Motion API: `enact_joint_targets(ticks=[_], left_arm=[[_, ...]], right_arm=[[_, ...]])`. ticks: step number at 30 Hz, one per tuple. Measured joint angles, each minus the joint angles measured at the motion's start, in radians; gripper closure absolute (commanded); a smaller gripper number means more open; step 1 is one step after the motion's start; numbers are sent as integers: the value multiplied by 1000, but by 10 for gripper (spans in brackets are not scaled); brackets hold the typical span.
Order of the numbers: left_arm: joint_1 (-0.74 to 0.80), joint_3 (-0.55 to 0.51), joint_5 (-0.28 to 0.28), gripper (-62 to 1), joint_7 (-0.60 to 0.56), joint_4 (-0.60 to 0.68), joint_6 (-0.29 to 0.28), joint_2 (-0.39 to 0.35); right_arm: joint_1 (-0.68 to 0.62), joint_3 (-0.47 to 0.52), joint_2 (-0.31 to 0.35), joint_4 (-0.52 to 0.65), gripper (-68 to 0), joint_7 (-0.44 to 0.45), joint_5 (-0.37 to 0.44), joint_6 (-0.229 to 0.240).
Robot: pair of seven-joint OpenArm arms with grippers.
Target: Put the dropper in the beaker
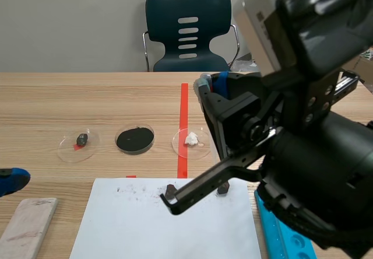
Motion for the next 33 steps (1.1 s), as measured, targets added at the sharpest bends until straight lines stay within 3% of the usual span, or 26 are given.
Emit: enact_joint_targets(ticks=[18, 23, 27, 33], left_arm=[[0, 0, 0, -623, 0, 0, 0, 0], [0, 0, 0, -623, 0, 0, 0, 0], [0, 0, 0, -623, 0, 0, 0, 0], [0, 0, 0, -623, 0, 0, 0, 0]], right_arm=[[0, 0, 0, 0, -10, 0, 0, 0], [23, 56, 2, 0, -10, 10, 2, -9], [71, 121, 54, 0, -10, 10, 60, -55], [108, 234, 146, 0, -10, 8, 159, -82]])
